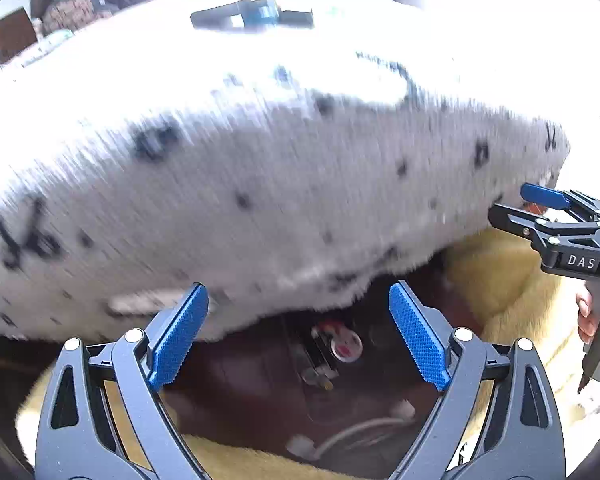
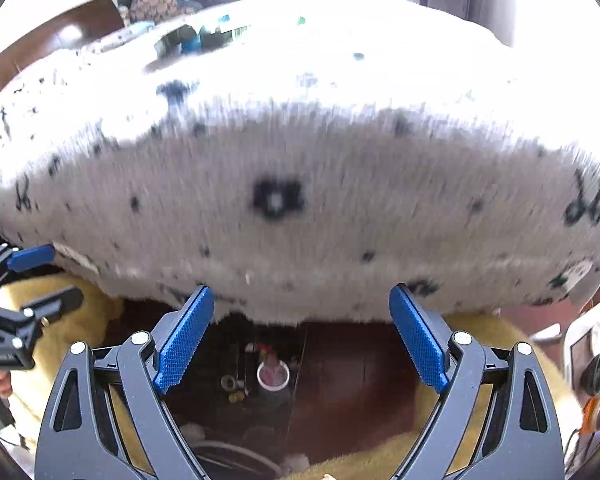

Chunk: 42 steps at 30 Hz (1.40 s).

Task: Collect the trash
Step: 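Raise both open tools back over the bed toward the item pile, then grasp the green tube with the right tool while the left tool grasps the large olive bottle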

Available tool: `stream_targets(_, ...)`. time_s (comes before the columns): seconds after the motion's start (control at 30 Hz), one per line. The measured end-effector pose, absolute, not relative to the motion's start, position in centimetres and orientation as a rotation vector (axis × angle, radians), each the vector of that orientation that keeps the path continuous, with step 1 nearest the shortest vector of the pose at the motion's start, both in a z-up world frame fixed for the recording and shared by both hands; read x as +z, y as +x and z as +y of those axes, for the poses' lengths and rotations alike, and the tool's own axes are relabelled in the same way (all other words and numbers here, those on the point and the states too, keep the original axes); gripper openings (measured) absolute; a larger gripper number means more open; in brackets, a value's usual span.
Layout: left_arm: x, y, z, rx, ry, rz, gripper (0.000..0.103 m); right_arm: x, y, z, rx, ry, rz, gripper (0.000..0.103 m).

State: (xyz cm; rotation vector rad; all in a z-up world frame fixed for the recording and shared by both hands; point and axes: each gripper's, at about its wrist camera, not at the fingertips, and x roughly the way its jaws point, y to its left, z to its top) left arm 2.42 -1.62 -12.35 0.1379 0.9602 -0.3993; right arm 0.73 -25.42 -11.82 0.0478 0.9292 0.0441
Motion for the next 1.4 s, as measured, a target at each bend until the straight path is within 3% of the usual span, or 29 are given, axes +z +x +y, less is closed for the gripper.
stream_targets(0.5, -6.3, 9.7, 1.4, -0.312, 0.111, 0.849, 0.088, -3.8, 6.6, -25.9, -0.003, 0.017, 0.764, 0.092)
stream_targets(1.2, -6.3, 20.6, -1.1, -0.257, 0.133, 0.837, 0.088, -3.8, 25.8, -24.7, -0.08, 0.105, 0.791, 0.092)
stream_targets(1.4, -5.6, 22.5, -1.1, -0.254, 0.115, 0.824, 0.088, -5.5, 29.8, -24.6, -0.088, 0.18, 0.868, 0.086)
